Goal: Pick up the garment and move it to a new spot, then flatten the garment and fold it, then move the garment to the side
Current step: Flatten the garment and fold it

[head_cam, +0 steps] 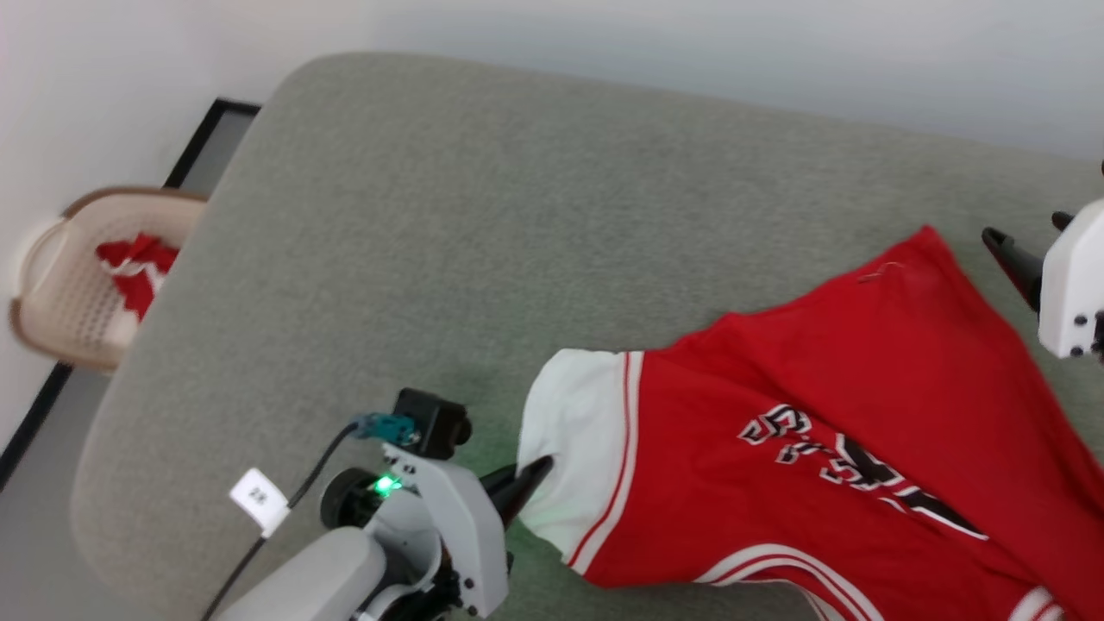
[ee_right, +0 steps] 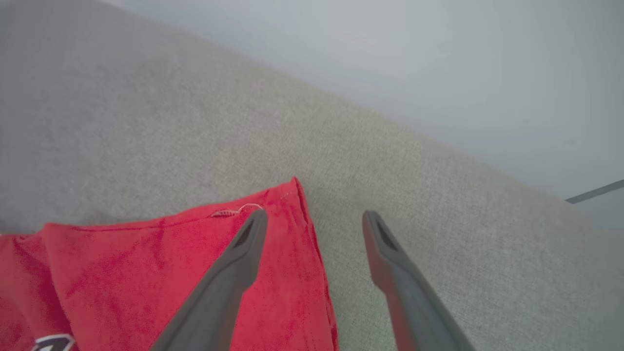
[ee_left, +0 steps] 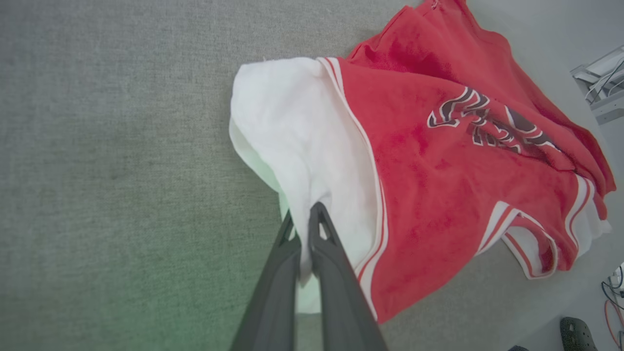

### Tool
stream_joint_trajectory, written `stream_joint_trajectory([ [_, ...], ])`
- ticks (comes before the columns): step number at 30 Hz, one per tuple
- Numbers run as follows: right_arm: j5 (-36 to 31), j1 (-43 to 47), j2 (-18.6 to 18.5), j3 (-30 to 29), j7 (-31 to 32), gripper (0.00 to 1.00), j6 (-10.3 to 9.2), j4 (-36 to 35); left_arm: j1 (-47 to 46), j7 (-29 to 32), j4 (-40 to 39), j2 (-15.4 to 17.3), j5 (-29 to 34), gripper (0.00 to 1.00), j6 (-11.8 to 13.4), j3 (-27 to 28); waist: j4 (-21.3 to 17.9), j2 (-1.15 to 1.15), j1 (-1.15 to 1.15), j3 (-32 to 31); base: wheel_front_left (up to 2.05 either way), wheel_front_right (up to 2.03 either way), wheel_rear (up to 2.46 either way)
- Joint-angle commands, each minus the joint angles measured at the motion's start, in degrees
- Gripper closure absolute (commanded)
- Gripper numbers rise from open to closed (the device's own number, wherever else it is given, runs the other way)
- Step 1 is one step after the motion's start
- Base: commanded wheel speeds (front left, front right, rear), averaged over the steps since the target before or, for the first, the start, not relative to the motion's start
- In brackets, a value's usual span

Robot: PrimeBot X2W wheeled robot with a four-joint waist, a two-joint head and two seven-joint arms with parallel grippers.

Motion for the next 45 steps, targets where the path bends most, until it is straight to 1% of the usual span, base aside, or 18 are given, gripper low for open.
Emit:
stream_joint_trajectory([
  [1,0.64,-3.16,-0.67,2.28,-0.05,0.0,-0.02,3.49,-1.2,-0.27,0.74,-0.91,0.47,1.0,-0.84,-0.3,3.68,0.0,0.0,3.13,0.0,0.0,0.0],
  [4,2.07,-8.13,-1.54,5.42,1.11,0.0,-0.02,11.29,-2.49,-0.61,2.12,-2.63,0.83,1.0,-2.13,-0.95,5.63,0.0,0.0,4.77,0.0,0.0,0.0],
  [7,3.12,-11.91,-2.29,8.6,3.33,0.0,-0.02,17.46,-3.77,-0.93,3.46,-4.03,1.08,1.0,-3.19,-1.56,7.39,0.0,0.0,6.21,0.0,0.0,0.0],
  [12,5.97,-15.48,-3.56,13.83,6.85,0.0,-0.03,24.07,-5.49,-1.43,5.81,-6.14,1.54,1.0,-4.69,-2.48,9.55,0.0,0.0,7.78,0.0,0.0,0.0],
  [14,6.4,-15.94,-3.79,15.96,9.36,0.0,-0.03,26.86,-5.96,-1.65,6.6,-6.77,1.44,1.0,-5.12,-2.68,10.08,0.0,0.0,8.12,0.0,0.0,0.0],
  [18,7.39,-16.01,-3.37,18.07,12.64,0.0,-0.05,31.77,-6.33,-2.11,8.13,-7.19,0.96,1.0,-5.76,-2.76,10.45,0.0,0.0,8.39,0.0,0.0,0.0],
  [20,7.81,-16.09,-3.1,18.54,14.22,0.68,-0.06,33.94,-6.4,-2.45,8.75,-7.28,0.67,1.0,-5.96,-2.73,10.45,0.0,0.0,8.4,0.0,0.0,0.0],
  [21,8.43,-15.86,-2.75,19.15,15.24,1.0,-0.06,34.38,-6.39,-2.53,9.1,-7.25,0.54,1.0,-6.05,-2.69,10.35,0.0,0.0,8.38,0.0,0.0,0.0],
  [22,8.7,-16.0,-2.83,19.6,16.06,1.0,-0.06,34.8,-6.39,-2.66,9.45,-7.15,0.45,1.0,-6.08,-2.64,10.18,0.0,0.0,8.34,0.0,0.0,0.0],
  [24,8.27,-16.98,-3.42,19.39,15.68,1.0,-0.06,35.61,-6.33,-2.81,9.92,-6.95,0.33,1.0,-6.2,-2.5,9.67,0.0,0.0,8.22,0.0,0.0,0.0],
  [26,8.18,-18.39,-3.1,18.5,14.75,1.0,-0.06,36.41,-6.62,-2.71,10.31,-6.59,0.21,1.0,-6.24,-2.39,8.93,0.0,0.0,7.88,0.0,0.0,0.0],
  [30,8.36,-21.25,-1.82,17.57,12.75,1.0,-0.06,36.63,-8.28,-1.23,10.42,-4.82,0.33,1.0,-5.91,-1.84,6.36,0.0,0.0,6.68,0.0,0.0,0.0],
  [32,8.24,-22.84,-1.05,17.87,11.34,1.0,-0.06,35.42,-9.69,0.38,10.0,-3.34,0.16,1.0,-5.24,-1.26,4.66,0.0,0.0,5.7,0.0,0.0,0.0],
  [38,10.69,-26.23,-0.46,18.37,7.26,1.0,-0.04,30.04,-18.21,7.46,8.61,1.72,0.37,1.0,-1.71,1.64,-0.4,0.0,0.0,2.38,0.0,0.0,0.0],
  [40,11.97,-26.68,-1.11,18.59,5.94,1.0,-0.04,28.06,-22.19,9.78,8.39,2.85,1.02,1.0,-1.26,2.27,-1.9,0.0,0.0,1.26,0.0,0.0,0.0],
  [43,14.29,-28.13,-2.15,18.1,3.68,1.0,-0.04,24.53,-28.29,13.45,8.68,4.45,1.91,1.0,-1.22,2.99,-3.95,0.0,0.0,-0.27,0.0,0.0,0.0],
  [45,15.05,-28.82,-3.16,18.89,2.26,1.0,-0.04,22.02,-32.63,15.42,9.66,5.47,2.87,1.0,-1.45,3.38,-5.37,0.0,0.0,-1.11,0.0,0.0,0.0],
])
